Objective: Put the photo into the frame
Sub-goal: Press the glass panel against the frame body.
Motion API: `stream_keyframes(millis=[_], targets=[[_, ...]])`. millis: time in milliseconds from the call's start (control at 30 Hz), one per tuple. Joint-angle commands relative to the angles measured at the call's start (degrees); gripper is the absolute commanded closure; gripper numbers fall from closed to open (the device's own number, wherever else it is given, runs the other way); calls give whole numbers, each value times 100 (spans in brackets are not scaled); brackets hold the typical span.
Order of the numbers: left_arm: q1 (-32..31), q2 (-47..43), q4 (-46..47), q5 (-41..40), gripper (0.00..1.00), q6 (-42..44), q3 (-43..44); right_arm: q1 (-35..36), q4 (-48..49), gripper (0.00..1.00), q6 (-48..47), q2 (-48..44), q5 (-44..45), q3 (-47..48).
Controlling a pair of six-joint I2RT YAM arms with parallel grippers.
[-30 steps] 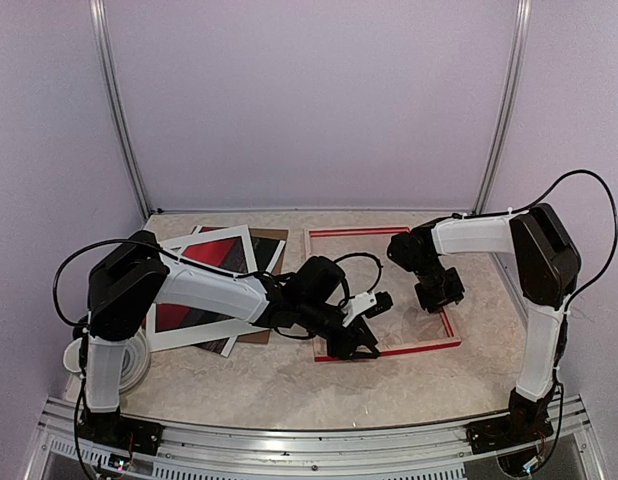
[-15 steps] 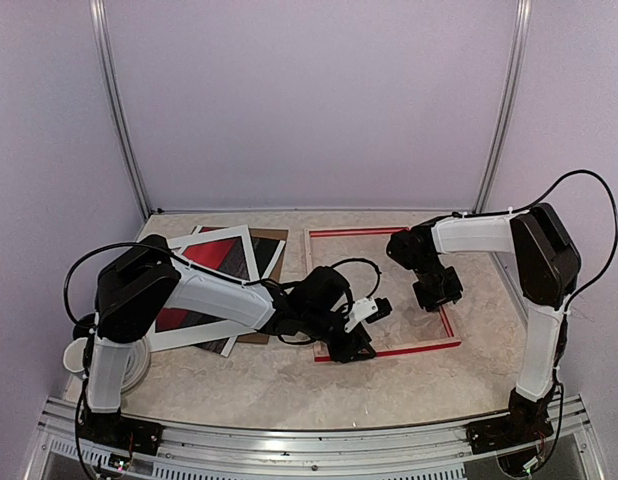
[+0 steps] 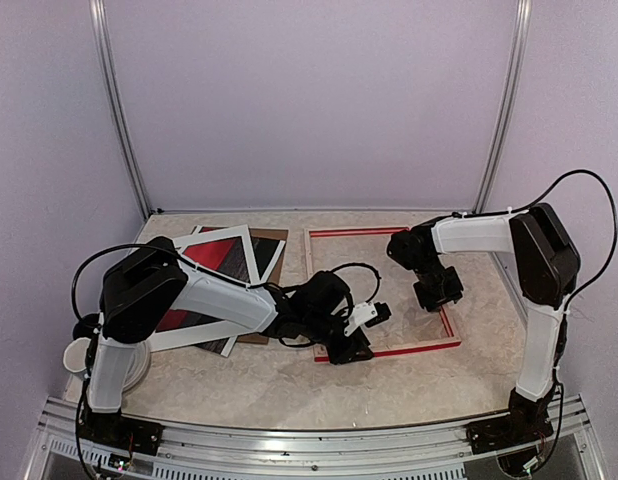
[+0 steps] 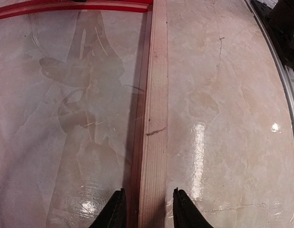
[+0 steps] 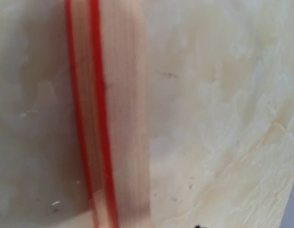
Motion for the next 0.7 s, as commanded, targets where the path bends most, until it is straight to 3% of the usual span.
stream_keyframes(millis=[0, 667], targets=[[-18, 120, 36, -3, 68, 48, -7, -108, -47, 59, 52, 126, 226, 14], [-17, 97, -69, -62, 94, 57, -81, -174, -21, 58, 146, 549, 611, -87]])
